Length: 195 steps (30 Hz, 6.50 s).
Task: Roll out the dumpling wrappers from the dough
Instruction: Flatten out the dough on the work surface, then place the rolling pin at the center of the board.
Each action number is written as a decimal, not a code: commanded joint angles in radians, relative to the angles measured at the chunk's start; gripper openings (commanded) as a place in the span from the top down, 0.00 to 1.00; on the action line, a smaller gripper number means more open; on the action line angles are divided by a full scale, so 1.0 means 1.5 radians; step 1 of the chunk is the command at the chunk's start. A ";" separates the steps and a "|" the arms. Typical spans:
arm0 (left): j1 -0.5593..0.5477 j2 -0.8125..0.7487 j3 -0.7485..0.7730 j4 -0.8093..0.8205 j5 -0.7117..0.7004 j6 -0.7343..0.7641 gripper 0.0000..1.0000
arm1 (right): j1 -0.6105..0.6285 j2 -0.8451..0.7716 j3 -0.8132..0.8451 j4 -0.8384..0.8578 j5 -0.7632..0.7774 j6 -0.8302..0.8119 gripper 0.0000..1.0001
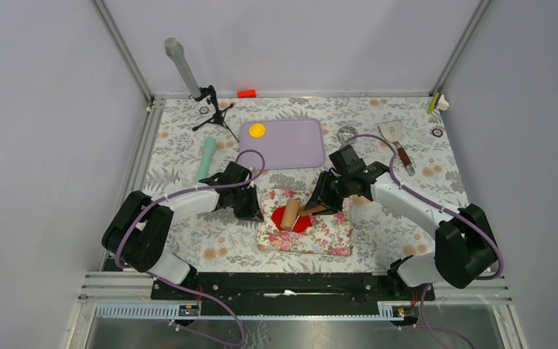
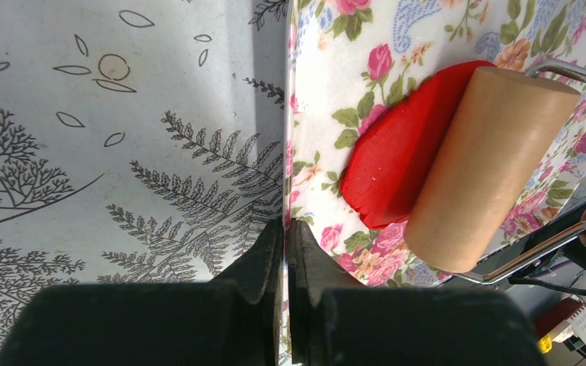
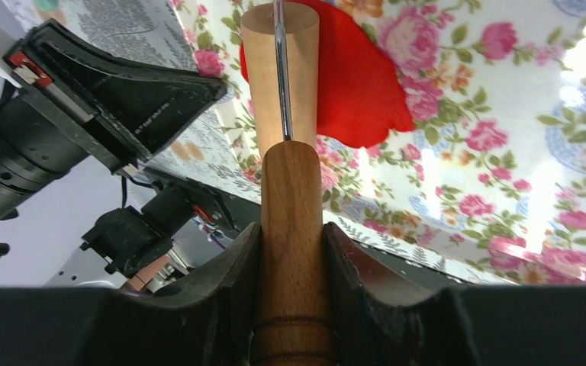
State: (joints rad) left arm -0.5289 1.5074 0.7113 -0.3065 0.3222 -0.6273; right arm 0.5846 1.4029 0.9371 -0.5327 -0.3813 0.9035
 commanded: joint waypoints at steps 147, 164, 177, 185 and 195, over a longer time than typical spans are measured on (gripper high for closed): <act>-0.018 -0.029 0.024 0.009 -0.028 -0.006 0.92 | -0.406 -0.204 -0.070 0.112 0.125 -0.121 1.00; -0.017 -0.085 0.213 -0.224 -0.042 0.088 0.26 | -0.480 -0.214 -0.292 0.349 0.258 -0.039 1.00; -0.020 -0.046 0.422 -0.381 -0.014 0.111 0.08 | -0.495 -0.140 -0.194 0.117 0.360 -0.002 0.16; -0.026 -0.079 0.586 -0.488 -0.129 0.149 0.01 | -0.363 -0.095 -0.020 0.124 0.484 -0.078 0.07; -0.024 -0.126 0.532 -0.464 -0.155 0.131 0.01 | -0.310 0.019 0.035 0.101 0.533 -0.052 0.03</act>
State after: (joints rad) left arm -0.5640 1.3685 1.5459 -1.0161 0.1257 -0.4263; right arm 0.1192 1.4448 1.0279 -0.3481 0.3202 0.8173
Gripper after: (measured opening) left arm 0.985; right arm 0.965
